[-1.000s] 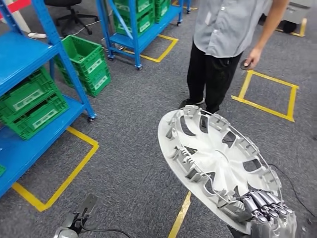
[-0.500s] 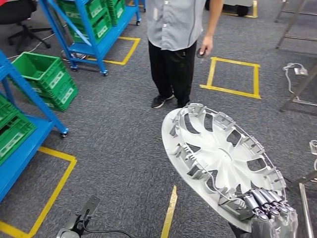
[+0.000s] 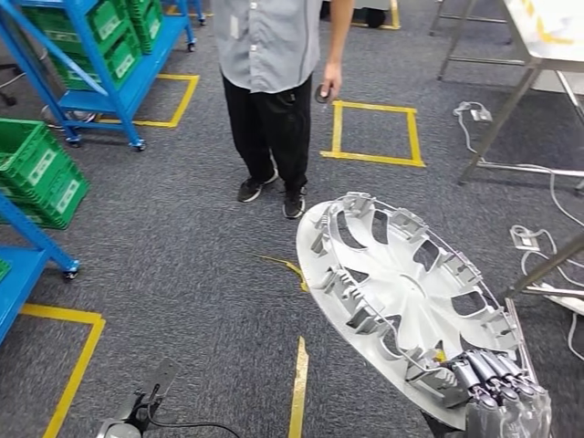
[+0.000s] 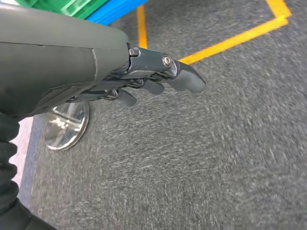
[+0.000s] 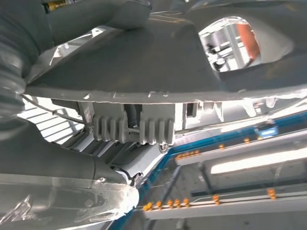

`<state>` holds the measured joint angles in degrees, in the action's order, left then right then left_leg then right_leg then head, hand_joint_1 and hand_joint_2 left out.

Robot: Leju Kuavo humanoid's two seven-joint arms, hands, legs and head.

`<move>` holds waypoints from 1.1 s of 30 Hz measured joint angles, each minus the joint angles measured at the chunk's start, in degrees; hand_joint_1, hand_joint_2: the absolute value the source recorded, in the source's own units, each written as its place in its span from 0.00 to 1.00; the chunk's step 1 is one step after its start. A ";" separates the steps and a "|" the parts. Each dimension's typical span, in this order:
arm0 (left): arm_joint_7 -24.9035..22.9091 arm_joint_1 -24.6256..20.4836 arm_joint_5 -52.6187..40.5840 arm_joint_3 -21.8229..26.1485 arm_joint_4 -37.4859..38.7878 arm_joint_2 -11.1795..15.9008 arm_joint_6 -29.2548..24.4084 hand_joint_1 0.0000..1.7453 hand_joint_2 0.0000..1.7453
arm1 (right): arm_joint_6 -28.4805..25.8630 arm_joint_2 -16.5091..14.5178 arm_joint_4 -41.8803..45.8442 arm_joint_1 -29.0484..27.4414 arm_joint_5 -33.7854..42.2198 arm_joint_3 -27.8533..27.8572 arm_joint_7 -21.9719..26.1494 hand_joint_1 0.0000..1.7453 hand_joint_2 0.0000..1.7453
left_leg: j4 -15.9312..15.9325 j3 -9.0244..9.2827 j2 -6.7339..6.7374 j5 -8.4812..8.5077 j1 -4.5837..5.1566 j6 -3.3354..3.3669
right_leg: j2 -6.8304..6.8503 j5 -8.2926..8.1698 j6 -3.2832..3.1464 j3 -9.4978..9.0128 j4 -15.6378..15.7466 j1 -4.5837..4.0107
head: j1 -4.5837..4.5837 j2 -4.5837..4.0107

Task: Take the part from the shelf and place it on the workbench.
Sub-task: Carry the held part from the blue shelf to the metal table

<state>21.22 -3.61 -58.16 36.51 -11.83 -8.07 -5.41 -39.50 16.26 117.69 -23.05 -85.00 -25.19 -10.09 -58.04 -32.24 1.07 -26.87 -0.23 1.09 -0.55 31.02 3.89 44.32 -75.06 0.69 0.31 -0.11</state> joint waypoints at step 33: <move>0.35 -0.01 -0.09 0.04 0.03 0.17 0.49 0.00 1.00 | 0.00 0.70 -0.07 -0.08 -0.04 0.34 -1.10 1.00 1.00 | -0.32 -0.08 1.86 -0.12 -0.10 -0.09 | 0.43 -1.61 -0.45 -2.39 2.42 -0.11 | -0.26 0.00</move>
<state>21.57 -3.62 -58.25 36.55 -11.80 -7.89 -4.92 -39.50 16.96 117.62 -23.13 -85.04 -24.85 -11.19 -58.35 -32.32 2.93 -26.99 -0.33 1.01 -0.12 29.41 3.44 41.93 -72.64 0.58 0.05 -0.11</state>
